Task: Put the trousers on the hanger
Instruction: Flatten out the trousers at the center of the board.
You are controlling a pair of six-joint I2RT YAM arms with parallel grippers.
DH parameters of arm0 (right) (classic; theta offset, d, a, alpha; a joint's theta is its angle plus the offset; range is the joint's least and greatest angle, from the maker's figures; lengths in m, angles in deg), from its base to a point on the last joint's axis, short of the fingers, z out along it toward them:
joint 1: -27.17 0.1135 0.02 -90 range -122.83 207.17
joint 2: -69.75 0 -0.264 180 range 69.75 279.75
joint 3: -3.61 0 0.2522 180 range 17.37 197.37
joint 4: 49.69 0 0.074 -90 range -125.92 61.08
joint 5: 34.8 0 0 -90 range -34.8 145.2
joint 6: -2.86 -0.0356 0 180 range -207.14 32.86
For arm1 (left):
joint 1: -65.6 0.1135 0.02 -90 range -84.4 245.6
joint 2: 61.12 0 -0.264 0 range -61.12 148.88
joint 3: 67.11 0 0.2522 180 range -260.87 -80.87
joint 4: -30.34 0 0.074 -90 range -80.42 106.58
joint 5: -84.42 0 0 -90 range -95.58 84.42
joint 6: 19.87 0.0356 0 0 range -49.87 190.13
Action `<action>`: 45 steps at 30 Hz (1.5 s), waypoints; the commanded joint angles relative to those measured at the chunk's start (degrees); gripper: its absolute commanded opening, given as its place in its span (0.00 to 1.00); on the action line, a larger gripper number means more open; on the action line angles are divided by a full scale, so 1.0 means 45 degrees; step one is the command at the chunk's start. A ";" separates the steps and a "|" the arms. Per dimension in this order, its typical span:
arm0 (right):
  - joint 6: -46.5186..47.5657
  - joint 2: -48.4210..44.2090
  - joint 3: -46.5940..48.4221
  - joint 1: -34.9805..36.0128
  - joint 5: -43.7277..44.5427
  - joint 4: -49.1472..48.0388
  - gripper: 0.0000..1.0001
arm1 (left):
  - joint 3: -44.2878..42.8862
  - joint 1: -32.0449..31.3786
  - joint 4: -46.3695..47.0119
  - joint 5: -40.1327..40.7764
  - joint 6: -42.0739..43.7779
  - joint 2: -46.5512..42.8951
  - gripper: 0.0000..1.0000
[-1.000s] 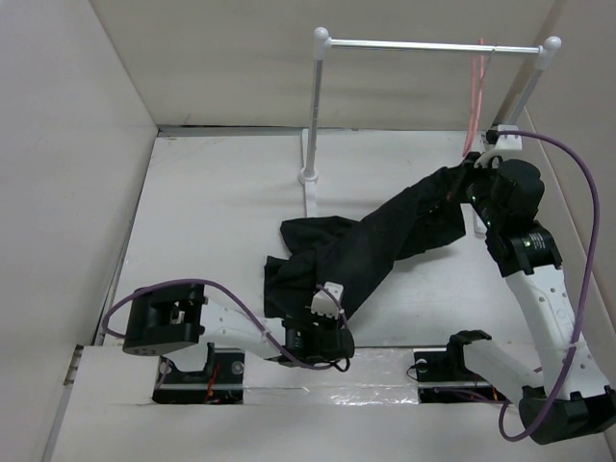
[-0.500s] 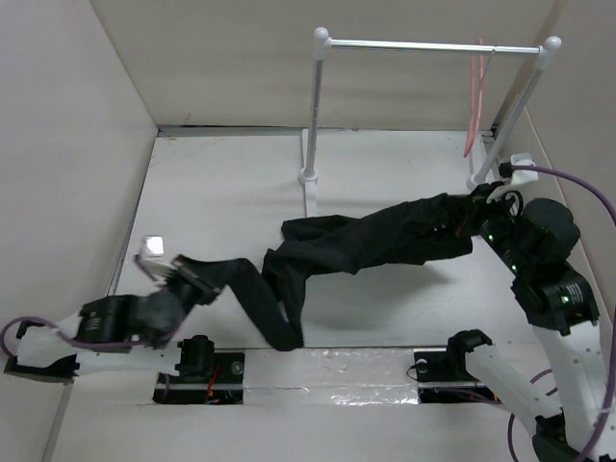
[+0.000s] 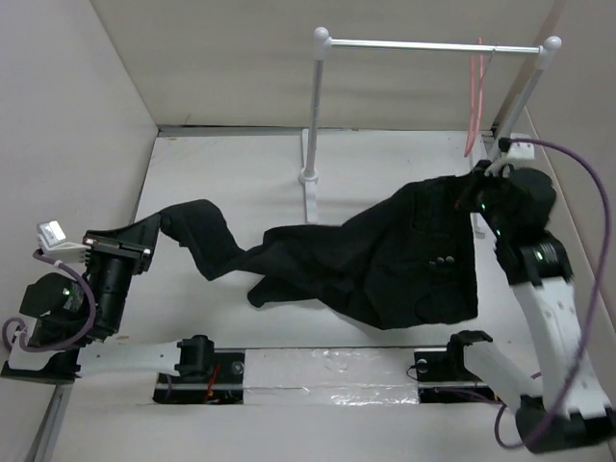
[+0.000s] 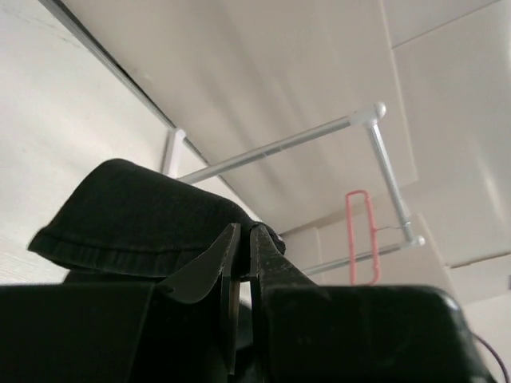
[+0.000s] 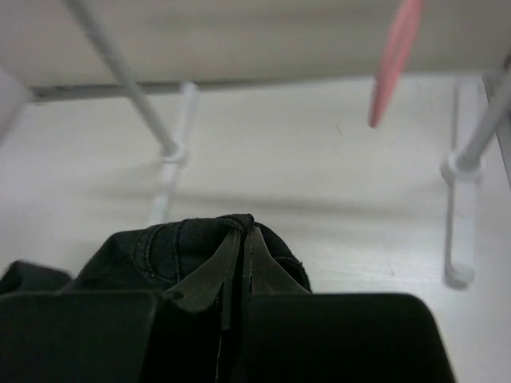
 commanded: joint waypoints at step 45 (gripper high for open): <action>0.2855 0.4429 -0.5738 0.9591 -0.2037 -0.8585 0.44 | 0.4008 0.7920 -0.0458 -0.6566 -0.3830 0.6975 0.31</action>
